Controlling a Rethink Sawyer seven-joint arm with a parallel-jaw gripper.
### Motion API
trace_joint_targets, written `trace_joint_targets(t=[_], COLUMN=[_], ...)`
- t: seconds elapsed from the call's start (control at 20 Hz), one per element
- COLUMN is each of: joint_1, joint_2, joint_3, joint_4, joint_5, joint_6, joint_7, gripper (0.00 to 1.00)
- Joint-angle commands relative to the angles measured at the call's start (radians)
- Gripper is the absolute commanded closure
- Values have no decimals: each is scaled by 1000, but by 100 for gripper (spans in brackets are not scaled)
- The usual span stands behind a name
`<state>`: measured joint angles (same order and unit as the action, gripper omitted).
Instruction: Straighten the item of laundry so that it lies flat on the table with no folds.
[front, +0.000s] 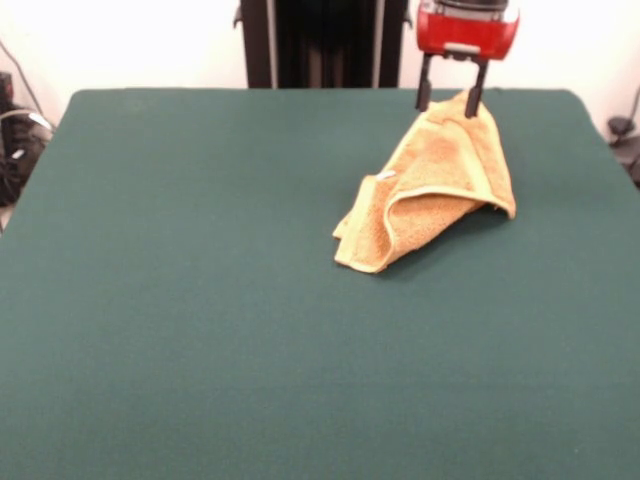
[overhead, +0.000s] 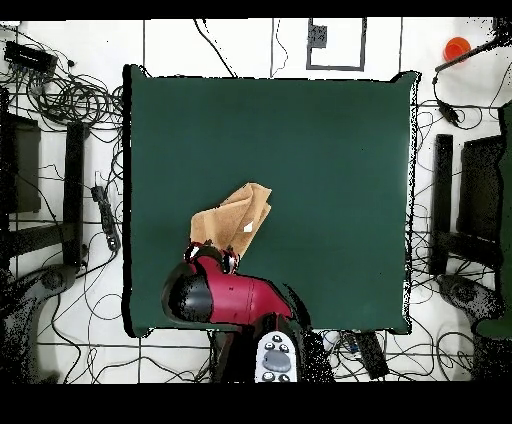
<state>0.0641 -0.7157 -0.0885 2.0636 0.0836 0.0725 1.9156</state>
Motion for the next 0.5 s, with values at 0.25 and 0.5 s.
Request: trace_joint_targets(t=[0.25,0.5], joint_1=[-48,-91], joint_2=[15,13], joint_3=[140,149], joint_4=[71,72], joint_5=[-43,-74], joint_6=[37,43], joint_7=[114,97], gripper=[0,0])
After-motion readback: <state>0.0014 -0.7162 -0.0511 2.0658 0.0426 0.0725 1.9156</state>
